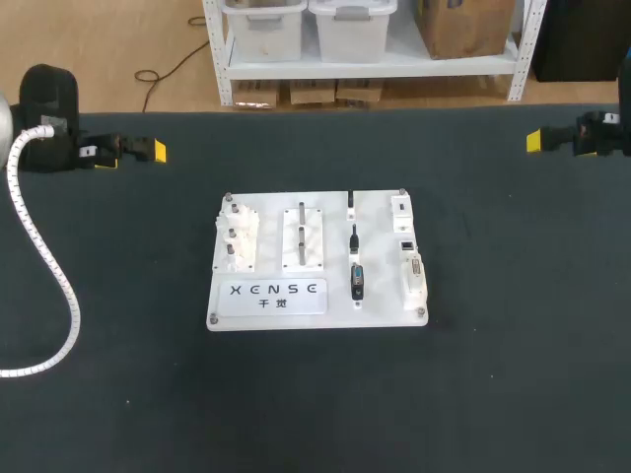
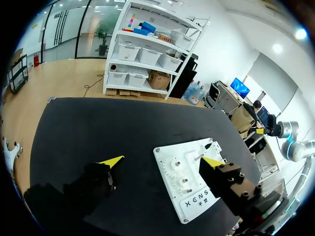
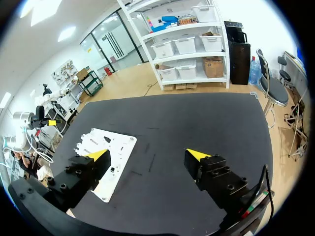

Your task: Insert the USB connector, Ethernet cable, and multi-pin plug into their matching sockets one by one.

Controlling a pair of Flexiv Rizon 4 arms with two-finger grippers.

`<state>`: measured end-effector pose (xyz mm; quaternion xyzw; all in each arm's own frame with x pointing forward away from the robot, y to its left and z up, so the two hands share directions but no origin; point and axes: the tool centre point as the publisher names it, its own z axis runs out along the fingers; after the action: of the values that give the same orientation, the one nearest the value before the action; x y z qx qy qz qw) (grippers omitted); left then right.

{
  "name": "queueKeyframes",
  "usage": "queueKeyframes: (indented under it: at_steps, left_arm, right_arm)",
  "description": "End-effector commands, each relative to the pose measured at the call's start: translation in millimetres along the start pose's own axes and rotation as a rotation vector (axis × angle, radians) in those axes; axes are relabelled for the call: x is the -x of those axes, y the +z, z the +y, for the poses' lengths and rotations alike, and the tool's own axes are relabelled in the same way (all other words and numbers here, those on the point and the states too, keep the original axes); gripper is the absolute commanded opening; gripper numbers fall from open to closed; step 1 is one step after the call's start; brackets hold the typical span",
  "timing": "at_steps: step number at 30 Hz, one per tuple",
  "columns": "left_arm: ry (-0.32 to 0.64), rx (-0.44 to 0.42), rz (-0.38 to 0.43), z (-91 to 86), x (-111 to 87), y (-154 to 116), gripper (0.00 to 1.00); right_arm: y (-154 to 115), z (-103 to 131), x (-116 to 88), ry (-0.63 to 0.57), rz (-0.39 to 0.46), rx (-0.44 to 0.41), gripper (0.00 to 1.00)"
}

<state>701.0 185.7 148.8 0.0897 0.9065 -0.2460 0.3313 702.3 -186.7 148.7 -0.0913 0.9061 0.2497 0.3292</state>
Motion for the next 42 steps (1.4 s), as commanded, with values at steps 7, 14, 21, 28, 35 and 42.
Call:
queueKeyframes:
  at_steps: [7,14,21,28,35,42]
  left_arm:
    - [-0.001,0.005,0.003,-1.0,0.2,-1,1.0]
    - [0.332,-0.003,0.185,-18.0,-1.9,6,1.0]
    - [0.731,-0.149,0.243,-42.7,-10.6,1,1.0]
    - [0.887,-0.298,0.292,-52.3,-24.2,2,1.0]
    - [1.005,-0.428,0.276,-63.3,-33.0,5,1.0]
    - [1.067,-0.533,0.26,-82.9,-41.6,14,1.0]
  right_arm:
    - [0,0,0,0.0,0.0,-0.002,1.0]
    - [0,0,0,0.0,0.0,-0.002,1.0]
    - [0,0,0,0.0,0.0,-0.002,1.0]
    - [0,0,0,0.0,0.0,-0.002,1.0]
    - [0,0,0,0.0,0.0,-0.002,1.0]
    - [0,0,0,0.0,0.0,-0.002,1.0]
